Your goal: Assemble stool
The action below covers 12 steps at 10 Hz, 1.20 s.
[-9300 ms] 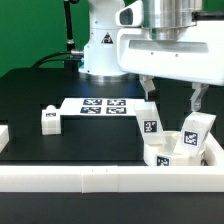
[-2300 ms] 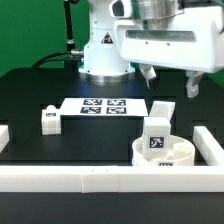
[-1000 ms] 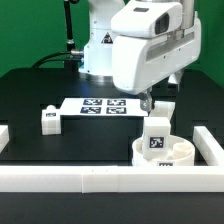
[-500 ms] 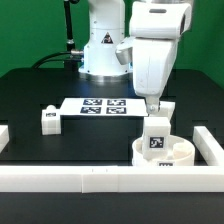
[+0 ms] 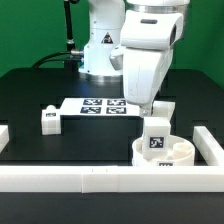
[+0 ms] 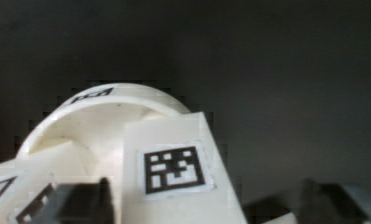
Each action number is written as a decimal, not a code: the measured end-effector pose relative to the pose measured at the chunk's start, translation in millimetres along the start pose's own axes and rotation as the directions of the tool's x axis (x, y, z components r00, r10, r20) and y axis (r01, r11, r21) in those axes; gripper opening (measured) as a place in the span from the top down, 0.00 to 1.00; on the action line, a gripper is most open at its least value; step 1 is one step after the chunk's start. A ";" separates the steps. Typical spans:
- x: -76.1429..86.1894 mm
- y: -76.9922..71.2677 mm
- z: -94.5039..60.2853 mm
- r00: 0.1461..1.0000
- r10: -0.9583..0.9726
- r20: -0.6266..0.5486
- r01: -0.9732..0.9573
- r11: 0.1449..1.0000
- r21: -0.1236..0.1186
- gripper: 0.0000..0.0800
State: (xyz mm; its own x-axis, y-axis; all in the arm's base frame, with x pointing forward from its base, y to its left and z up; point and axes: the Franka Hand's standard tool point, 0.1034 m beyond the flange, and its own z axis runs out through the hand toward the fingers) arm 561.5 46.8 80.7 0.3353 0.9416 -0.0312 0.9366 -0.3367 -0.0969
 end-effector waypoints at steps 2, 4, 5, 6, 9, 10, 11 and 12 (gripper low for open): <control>-1.2 1.1 -0.4 0.999 0.048 0.002 -0.048 0.999 -0.003 0.55; -1.3 1.2 -0.5 0.982 0.187 0.001 -0.187 0.982 -0.003 0.59; -0.9 1.0 -0.5 0.956 0.293 0.000 -0.293 0.956 -0.003 0.59; -0.9 1.0 -0.4 0.910 0.414 0.000 -0.414 0.910 -0.003 0.59; 0.6 -1.5 0.6 0.654 0.756 -0.020 -0.756 0.654 0.001 0.59; 1.4 -2.3 0.8 0.552 0.833 -0.034 -0.834 0.552 0.007 0.59; 3.3 -2.6 0.9 0.402 0.914 -0.051 -0.915 0.403 0.022 0.59; 4.4 -3.2 1.0 0.299 0.952 -0.057 -0.953 0.301 0.031 0.59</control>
Offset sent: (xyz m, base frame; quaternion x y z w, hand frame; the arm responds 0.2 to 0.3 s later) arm 0.0000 0.0000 0.0000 0.0000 0.0000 0.1790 0.9838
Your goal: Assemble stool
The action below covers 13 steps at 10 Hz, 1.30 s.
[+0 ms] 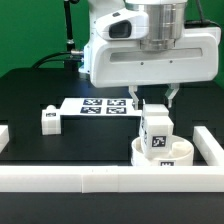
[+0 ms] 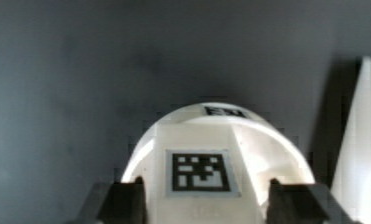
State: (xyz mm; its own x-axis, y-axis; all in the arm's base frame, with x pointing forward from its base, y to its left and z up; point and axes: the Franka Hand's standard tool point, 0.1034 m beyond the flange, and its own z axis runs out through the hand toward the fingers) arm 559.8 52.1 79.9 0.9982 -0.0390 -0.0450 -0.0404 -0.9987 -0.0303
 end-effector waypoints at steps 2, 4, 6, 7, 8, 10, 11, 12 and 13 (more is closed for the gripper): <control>1.1 -2.0 0.0 0.975 0.221 -0.004 -0.221 0.975 0.015 0.59; 2.1 -3.9 0.2 0.910 0.414 -0.001 -0.414 0.910 0.029 0.59; 2.9 -4.1 0.1 0.835 0.551 0.010 -0.551 0.833 0.047 0.59; 3.3 -3.6 -0.1 0.773 0.634 0.025 -0.634 0.770 0.062 0.59; 4.2 -1.8 -0.2 0.713 0.700 0.039 -0.701 0.709 0.075 0.59; 6.6 -2.3 -0.4 0.511 0.857 0.067 -0.858 0.505 0.092 0.59; 7.4 -2.8 -0.4 0.421 0.904 0.076 -0.905 0.414 0.093 0.59; 7.8 -4.0 -0.6 0.348 0.934 0.083 -0.936 0.341 0.088 0.59; 8.0 -7.9 -0.8 0.268 0.959 0.091 -0.962 0.261 0.080 0.59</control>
Offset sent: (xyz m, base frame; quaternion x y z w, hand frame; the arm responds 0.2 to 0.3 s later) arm -0.0005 -0.0016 -0.0029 -0.0090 0.0071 0.1728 0.9849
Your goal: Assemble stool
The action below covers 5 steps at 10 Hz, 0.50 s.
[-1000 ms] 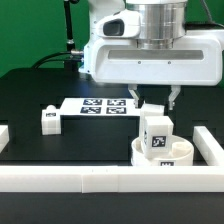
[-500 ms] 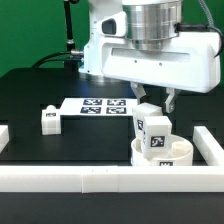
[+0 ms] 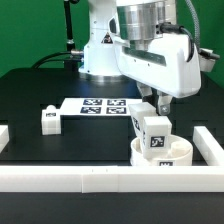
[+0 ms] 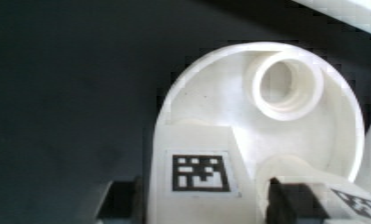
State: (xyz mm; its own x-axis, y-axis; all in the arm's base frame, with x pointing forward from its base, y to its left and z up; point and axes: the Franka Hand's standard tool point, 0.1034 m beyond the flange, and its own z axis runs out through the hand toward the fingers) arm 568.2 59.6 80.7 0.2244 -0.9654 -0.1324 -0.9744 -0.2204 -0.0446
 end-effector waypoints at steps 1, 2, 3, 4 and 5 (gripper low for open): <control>-0.3 -0.2 0.0 1.000 0.000 0.002 0.000 1.000 0.002 0.57; 0.0 0.0 -0.9 0.999 -0.043 0.003 0.043 0.999 -0.001 0.57; -1.0 0.2 -5.5 0.996 -0.085 0.014 0.085 0.996 -0.008 0.33; -2.9 -0.1 -12.4 0.996 -0.085 0.023 0.086 0.996 -0.009 0.23; -5.2 -1.4 -21.0 0.988 -0.149 0.030 0.149 0.989 -0.002 0.20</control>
Offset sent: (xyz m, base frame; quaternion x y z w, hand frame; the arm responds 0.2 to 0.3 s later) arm -0.0056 -0.0025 0.0261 -0.0325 -0.0208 -0.0406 0.9984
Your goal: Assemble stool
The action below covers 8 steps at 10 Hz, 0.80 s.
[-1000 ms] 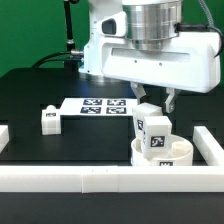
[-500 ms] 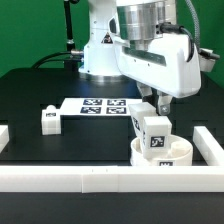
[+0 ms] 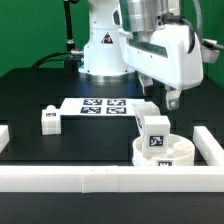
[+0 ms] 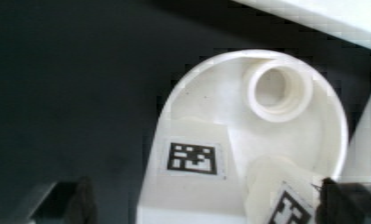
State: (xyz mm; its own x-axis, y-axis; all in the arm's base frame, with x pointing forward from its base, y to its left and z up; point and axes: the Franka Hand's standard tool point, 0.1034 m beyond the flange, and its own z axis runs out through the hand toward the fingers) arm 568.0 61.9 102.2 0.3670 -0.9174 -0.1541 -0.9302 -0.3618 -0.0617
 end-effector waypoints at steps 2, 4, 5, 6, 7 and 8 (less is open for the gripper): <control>-0.9 -0.7 -4.7 0.981 -0.193 0.002 0.193 0.981 0.004 0.19; -0.5 -0.1 -3.5 0.921 -0.390 0.001 0.390 0.921 0.001 0.19; 0.5 -1.4 -1.4 0.841 -0.542 -0.016 0.541 0.841 -0.007 0.19; 0.0 -2.2 -0.6 0.725 -0.688 -0.021 0.688 0.726 -0.019 0.19; -1.4 -3.4 -0.8 0.590 -0.807 -0.020 0.806 0.590 -0.037 0.19; -2.7 -4.2 -0.9 0.489 -0.872 -0.014 0.871 0.489 -0.048 0.19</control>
Offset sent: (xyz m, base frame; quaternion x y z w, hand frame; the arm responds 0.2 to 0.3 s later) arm 0.0000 0.0000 0.0000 0.0000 0.0000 -0.2667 0.9638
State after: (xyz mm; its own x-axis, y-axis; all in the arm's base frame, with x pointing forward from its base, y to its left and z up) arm 571.0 65.8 103.8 0.9908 -0.1354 -0.0082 -0.1354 -0.9839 -0.1168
